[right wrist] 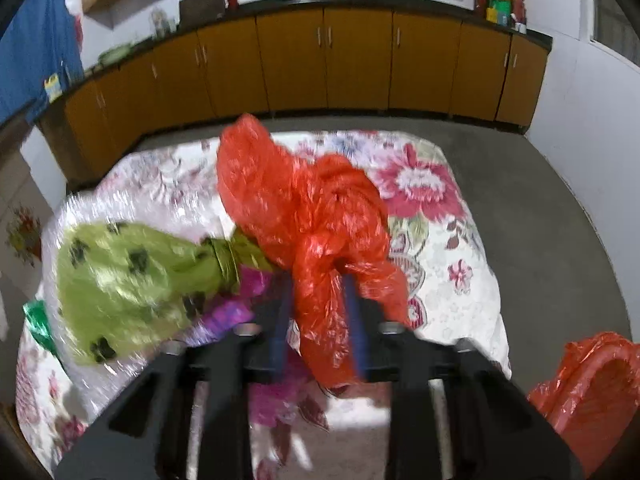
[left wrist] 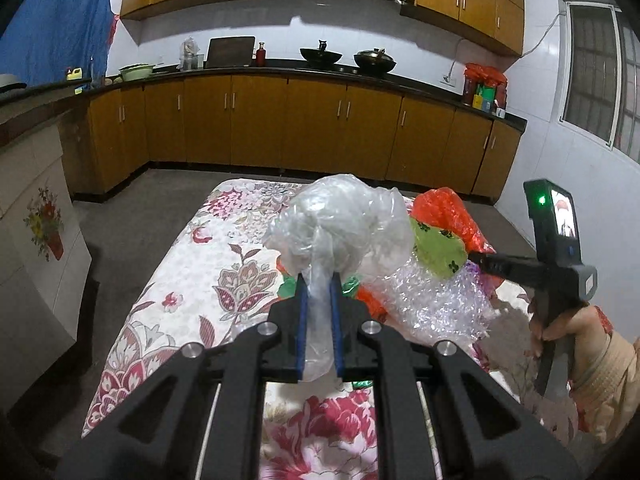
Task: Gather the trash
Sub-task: 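Grasp a clear plastic bag with the left gripper while the right grasps a red bag, then carry the clear and red bags in both grippers over the red basket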
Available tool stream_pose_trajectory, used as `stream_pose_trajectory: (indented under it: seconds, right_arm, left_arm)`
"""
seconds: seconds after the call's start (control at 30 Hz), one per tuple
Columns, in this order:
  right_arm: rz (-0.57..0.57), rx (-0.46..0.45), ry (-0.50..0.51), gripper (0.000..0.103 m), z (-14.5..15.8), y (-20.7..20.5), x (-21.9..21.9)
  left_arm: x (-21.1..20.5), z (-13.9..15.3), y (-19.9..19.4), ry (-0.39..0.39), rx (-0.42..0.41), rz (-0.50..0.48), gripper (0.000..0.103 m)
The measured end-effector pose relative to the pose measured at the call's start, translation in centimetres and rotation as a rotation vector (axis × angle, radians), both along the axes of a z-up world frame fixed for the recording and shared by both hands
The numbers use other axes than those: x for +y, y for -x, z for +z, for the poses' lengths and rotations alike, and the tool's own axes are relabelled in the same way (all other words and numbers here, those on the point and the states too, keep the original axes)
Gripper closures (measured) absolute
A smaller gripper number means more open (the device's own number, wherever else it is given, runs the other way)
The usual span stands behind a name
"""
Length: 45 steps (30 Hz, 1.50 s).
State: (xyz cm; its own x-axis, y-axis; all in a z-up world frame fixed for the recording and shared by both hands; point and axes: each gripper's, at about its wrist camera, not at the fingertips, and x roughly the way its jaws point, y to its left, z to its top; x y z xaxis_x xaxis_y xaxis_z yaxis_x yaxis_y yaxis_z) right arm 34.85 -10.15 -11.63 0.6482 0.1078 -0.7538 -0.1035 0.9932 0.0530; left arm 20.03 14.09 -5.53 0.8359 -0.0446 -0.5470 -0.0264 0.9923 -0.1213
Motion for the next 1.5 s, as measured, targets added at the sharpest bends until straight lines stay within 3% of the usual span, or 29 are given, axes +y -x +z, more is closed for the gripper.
stream_pose_trajectory:
  seconds: [0.33,0.5,0.83,1.13,1.5]
  right_arm:
    - [-0.043,-0.102,-0.135,0.091,4.9,6.2,-4.2]
    - [-0.081,-0.138,-0.117,0.091,6.8,10.5,-6.1]
    - [-0.207,-0.171,-0.087,0.091,8.8,17.2,-10.7]
    - [-0.346,-0.21,-0.134,0.091,10.4,23.3,-16.3]
    - [-0.483,-0.237,-0.186,0.091,10.5,27.8,-21.5]
  left_arm:
    - [-2.1,1.1,0.4,0.015,-0.013,-0.035,0.091]
    - [-4.5,1.9,0.9,0.018,-0.028,-0.08,0.091]
    - [-11.3,3.5,2.2,0.018,-0.045,-0.199,0.091]
    - [-17.9,3.8,3.6,0.028,-0.033,-0.325,0.091]
    - [-25.8,3.6,5.1,0.048,-0.005,-0.485,0.091]
